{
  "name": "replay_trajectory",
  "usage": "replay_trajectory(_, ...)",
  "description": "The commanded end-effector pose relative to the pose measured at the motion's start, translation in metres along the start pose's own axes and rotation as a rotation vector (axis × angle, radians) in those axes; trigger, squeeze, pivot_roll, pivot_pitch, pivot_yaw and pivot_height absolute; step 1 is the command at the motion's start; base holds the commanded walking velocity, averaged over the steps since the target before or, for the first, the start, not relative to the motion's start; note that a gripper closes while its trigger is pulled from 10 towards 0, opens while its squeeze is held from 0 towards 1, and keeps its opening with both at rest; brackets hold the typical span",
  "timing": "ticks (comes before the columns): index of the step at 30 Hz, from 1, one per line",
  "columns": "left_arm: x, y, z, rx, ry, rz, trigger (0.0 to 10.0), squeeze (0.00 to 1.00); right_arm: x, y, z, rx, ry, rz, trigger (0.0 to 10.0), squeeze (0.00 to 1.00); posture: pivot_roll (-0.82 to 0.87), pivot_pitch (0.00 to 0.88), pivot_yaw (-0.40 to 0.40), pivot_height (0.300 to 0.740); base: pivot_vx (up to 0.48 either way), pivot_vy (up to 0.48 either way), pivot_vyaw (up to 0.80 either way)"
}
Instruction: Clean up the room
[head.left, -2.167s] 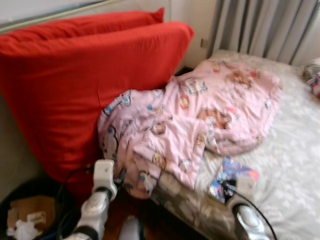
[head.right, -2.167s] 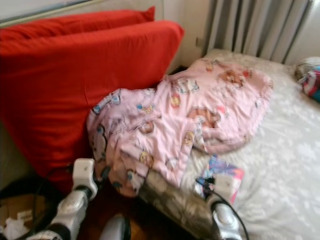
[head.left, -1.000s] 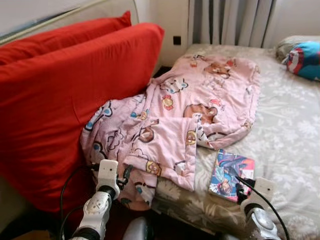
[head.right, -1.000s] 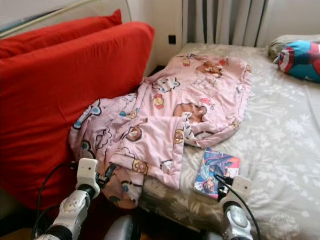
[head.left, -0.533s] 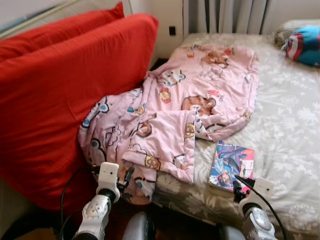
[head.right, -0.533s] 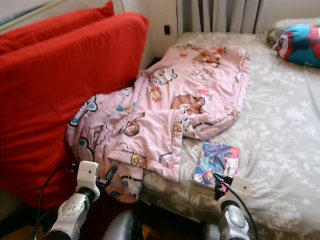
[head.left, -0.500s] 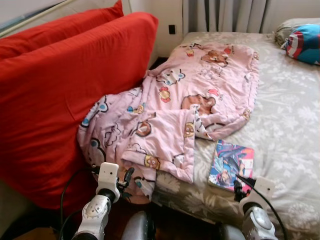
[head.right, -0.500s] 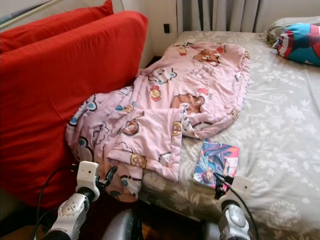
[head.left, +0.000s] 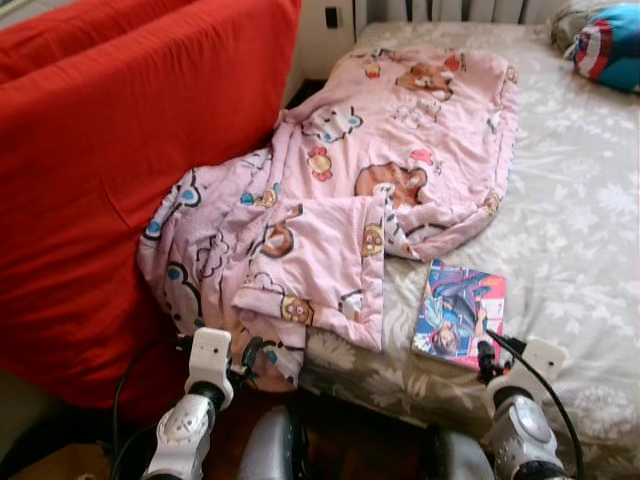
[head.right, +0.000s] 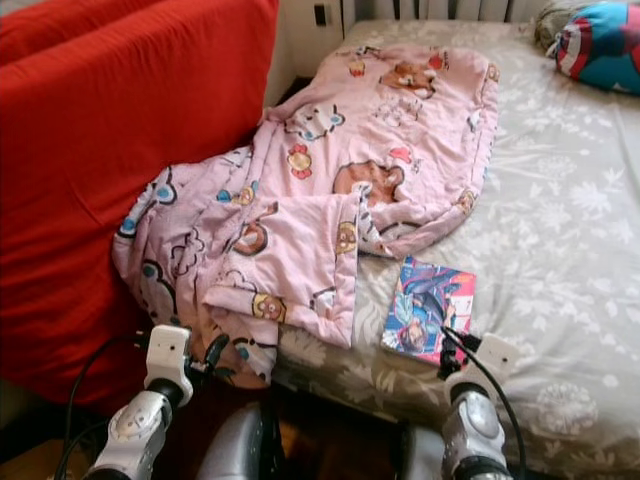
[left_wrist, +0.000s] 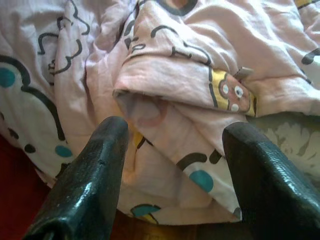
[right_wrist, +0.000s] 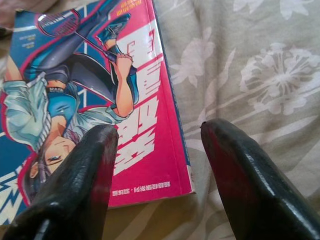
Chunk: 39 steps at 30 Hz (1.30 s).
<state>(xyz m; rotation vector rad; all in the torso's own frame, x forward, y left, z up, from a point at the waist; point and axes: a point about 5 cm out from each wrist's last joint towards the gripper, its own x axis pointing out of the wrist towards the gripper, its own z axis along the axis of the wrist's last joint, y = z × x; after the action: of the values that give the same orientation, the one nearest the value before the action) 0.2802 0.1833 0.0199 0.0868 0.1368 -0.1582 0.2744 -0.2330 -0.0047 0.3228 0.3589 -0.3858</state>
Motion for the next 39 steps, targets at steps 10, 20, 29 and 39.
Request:
replay_trajectory(10, -0.016, 0.008, -0.008, 0.018, 0.014, 0.001, 10.0, 0.00, 0.001, 0.005, 0.000, 0.037, 0.004, 0.019, 10.0, 0.00, 0.12, 0.240, 0.153, 0.611, 0.000, 0.000, 0.00)
replay_trajectory(20, -0.024, 0.012, -0.009, 0.031, 0.019, 0.000, 10.0, 0.00, 0.000, 0.005, -0.003, 0.063, 0.028, 0.033, 10.0, 0.00, 0.14, 0.249, 0.164, 0.611, 0.000, 0.000, 0.00)
replay_trajectory(29, -0.028, 0.013, -0.008, 0.039, 0.026, -0.002, 10.0, 0.00, -0.002, 0.001, -0.009, 0.222, 0.052, 0.018, 10.0, 0.00, 0.15, 0.248, 0.171, 0.611, 0.000, 0.000, 0.00)
replay_trajectory(39, -0.029, 0.013, -0.006, 0.043, 0.027, -0.006, 10.0, 0.00, -0.009, 0.003, -0.028, 0.439, 0.125, 0.066, 10.0, 0.00, 0.15, 0.251, 0.173, 0.611, 0.000, 0.000, 0.00)
